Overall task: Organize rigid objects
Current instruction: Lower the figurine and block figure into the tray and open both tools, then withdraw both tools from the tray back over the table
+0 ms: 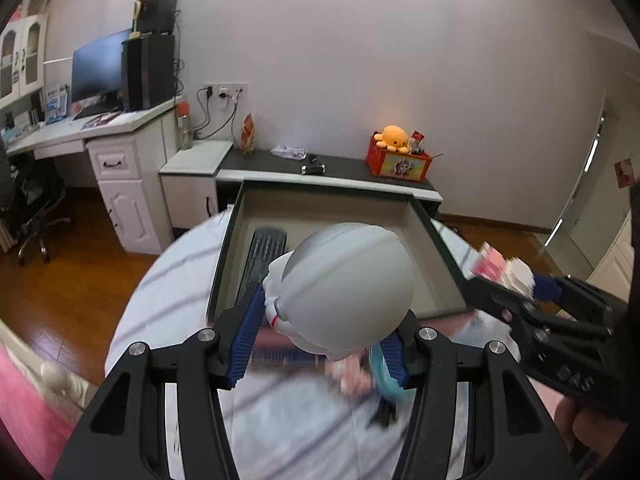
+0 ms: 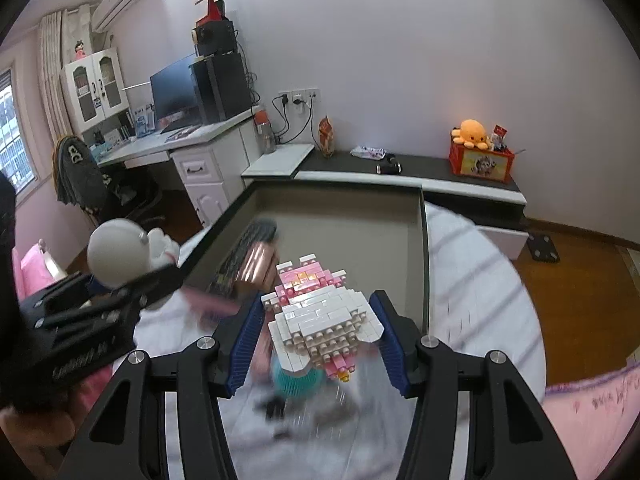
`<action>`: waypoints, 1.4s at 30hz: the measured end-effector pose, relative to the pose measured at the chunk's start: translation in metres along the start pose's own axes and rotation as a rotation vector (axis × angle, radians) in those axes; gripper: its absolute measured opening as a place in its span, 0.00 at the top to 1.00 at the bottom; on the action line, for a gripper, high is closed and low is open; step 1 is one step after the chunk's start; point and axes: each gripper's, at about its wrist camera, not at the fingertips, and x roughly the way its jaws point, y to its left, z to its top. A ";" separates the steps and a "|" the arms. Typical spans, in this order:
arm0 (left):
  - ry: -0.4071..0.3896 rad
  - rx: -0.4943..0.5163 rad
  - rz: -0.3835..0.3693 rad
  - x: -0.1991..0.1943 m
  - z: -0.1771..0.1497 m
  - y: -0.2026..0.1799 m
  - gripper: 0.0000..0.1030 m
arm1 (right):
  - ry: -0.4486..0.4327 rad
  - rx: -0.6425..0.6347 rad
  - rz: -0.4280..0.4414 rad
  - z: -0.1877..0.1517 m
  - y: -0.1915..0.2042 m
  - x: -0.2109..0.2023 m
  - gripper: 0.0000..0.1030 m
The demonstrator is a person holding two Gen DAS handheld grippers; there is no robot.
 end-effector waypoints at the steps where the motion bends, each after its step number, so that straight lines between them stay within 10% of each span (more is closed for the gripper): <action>1: 0.003 0.002 -0.004 0.007 0.008 -0.001 0.47 | 0.001 0.006 -0.001 0.009 -0.002 0.007 0.46; 12: 0.147 -0.002 -0.039 0.133 0.071 -0.003 0.47 | 0.212 0.142 -0.024 0.057 -0.041 0.136 0.46; 23: 0.306 -0.020 -0.055 0.209 0.059 0.005 0.46 | 0.379 0.154 -0.068 0.048 -0.062 0.193 0.46; 33: 0.311 -0.032 0.016 0.204 0.050 0.013 0.22 | 0.409 0.146 -0.062 0.050 -0.058 0.197 0.40; 36: 0.287 -0.067 0.012 0.190 0.051 0.023 0.15 | 0.393 0.166 -0.031 0.052 -0.055 0.191 0.30; 38: 0.253 -0.081 0.010 0.175 0.053 0.029 0.08 | 0.363 0.159 -0.057 0.057 -0.052 0.183 0.07; 42: 0.169 -0.084 0.034 0.139 0.057 0.035 0.00 | 0.304 0.172 -0.026 0.063 -0.046 0.159 0.00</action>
